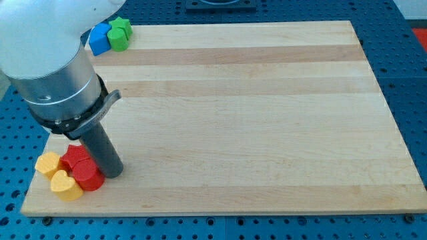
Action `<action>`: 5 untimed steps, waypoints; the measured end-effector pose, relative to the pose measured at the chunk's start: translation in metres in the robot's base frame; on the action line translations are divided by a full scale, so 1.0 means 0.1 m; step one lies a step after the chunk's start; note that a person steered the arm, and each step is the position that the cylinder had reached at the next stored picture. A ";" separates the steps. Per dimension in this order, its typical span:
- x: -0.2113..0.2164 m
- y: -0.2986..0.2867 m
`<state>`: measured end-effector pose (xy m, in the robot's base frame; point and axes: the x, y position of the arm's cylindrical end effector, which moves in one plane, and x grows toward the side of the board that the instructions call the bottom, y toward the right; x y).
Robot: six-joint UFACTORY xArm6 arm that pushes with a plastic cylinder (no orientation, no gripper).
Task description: Move arm away from the red circle
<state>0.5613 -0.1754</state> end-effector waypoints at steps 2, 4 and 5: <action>-0.13 0.35; -0.51 1.01; -0.51 1.01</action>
<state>0.5105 -0.0742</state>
